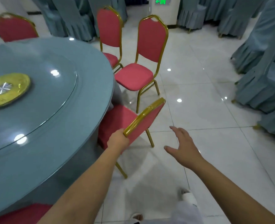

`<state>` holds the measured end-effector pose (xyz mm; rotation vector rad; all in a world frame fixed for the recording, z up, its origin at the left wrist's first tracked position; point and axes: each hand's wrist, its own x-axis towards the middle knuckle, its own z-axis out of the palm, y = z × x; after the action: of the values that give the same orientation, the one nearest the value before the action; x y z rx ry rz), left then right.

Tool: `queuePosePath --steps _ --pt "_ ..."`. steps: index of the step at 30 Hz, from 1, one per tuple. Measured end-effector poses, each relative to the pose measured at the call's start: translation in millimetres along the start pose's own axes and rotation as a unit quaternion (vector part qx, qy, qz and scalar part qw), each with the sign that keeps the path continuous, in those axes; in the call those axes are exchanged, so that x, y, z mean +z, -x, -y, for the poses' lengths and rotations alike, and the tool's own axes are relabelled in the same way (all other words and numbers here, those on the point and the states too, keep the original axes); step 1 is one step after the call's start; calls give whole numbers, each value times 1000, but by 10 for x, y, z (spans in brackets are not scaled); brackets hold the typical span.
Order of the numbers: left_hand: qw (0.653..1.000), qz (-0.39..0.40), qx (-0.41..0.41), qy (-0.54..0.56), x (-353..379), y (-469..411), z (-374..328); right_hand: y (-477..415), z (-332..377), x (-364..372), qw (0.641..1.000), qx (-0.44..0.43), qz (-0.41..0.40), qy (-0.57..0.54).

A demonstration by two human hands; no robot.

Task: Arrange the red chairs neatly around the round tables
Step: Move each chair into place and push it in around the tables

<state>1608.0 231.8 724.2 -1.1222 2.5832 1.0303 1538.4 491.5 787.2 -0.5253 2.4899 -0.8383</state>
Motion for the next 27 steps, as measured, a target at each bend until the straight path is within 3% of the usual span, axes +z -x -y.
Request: queuePosePath --steps 5,8,11,14,20,27 --pt "994 -46 -97 -4 163 -129 -84 -1397 193 -372 978 -161 66 112" --pt "988 -52 -142 -10 274 -10 -212 -2122 188 -432 918 -247 117 287" --pt "983 -60 -175 2 572 330 -435 -2527 -10 -494 842 -275 219 408" --pt "978 -76 -192 7 950 706 -686 -2507 -326 -652 813 -304 301 395" --pt "971 -97 -220 -5 1863 1365 -1111 -2091 -1188 -987 785 -412 278 369" --pt "965 -158 -209 -12 2746 2272 -1422 -1365 -1915 -1335 749 -408 319 413"
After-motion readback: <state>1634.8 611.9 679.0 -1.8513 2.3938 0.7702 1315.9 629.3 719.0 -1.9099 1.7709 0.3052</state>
